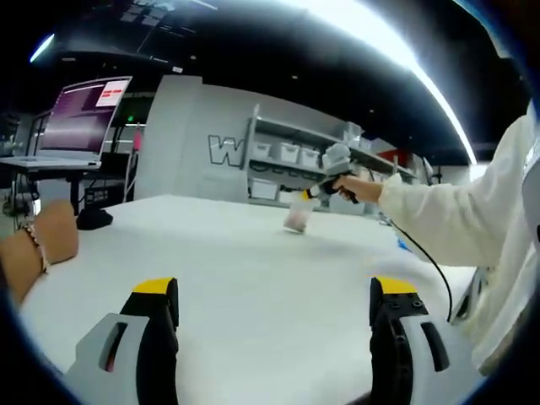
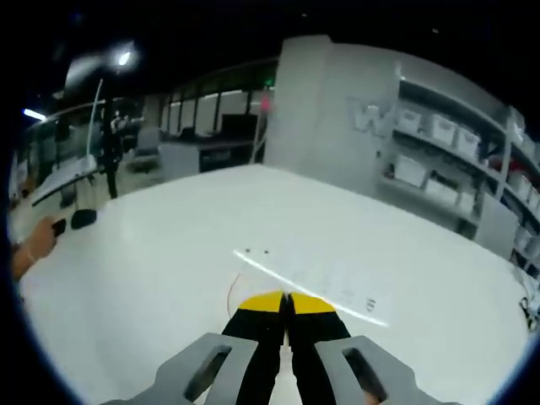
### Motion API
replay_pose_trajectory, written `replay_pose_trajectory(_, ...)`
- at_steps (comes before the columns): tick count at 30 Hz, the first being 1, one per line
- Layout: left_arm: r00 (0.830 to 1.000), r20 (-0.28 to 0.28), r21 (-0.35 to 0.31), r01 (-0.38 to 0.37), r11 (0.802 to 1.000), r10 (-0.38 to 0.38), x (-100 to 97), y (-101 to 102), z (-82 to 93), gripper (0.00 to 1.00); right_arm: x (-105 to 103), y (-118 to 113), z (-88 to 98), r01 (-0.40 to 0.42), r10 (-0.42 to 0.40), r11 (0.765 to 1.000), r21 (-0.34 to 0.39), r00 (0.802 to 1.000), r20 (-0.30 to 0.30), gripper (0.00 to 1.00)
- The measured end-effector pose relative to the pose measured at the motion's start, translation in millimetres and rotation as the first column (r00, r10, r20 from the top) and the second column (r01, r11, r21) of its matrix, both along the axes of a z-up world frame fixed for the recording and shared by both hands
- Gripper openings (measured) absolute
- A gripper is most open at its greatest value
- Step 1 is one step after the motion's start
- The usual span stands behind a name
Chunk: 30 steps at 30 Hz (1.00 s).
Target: Open the resealable bag by pulling the two sides of the seal apart until the entire bag opening is separated and visibly accessible.
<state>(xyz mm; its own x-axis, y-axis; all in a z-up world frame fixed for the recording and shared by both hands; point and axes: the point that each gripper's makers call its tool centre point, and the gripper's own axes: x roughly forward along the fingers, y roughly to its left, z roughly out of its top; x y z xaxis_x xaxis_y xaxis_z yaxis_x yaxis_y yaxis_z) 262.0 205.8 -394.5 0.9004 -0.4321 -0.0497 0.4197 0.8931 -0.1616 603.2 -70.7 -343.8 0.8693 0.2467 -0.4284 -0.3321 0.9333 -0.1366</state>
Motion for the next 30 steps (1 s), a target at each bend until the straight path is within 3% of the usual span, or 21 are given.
replay_pose_trajectory(14,1.0,0.001,-0.001,0.001,1.0,-0.001,-2.5,0,-0.3,0.93,-4,16,-15.8,-0.026,0.026,1.0,-0.004,1.0,-0.018,0.0)
replay_pose_trajectory(24,1.0,0.001,-0.003,0.007,1.0,-0.007,-3.8,-2,0.5,0.93,-14,36,-36.7,-0.062,0.067,0.996,0.068,0.995,-0.077,0.0)
replay_pose_trajectory(30,1.0,0.005,-0.002,0.012,1.0,-0.012,-4.9,-3,2.3,0.93,-17,43,-44.9,-0.068,0.075,0.995,0.076,0.993,-0.093,0.0)
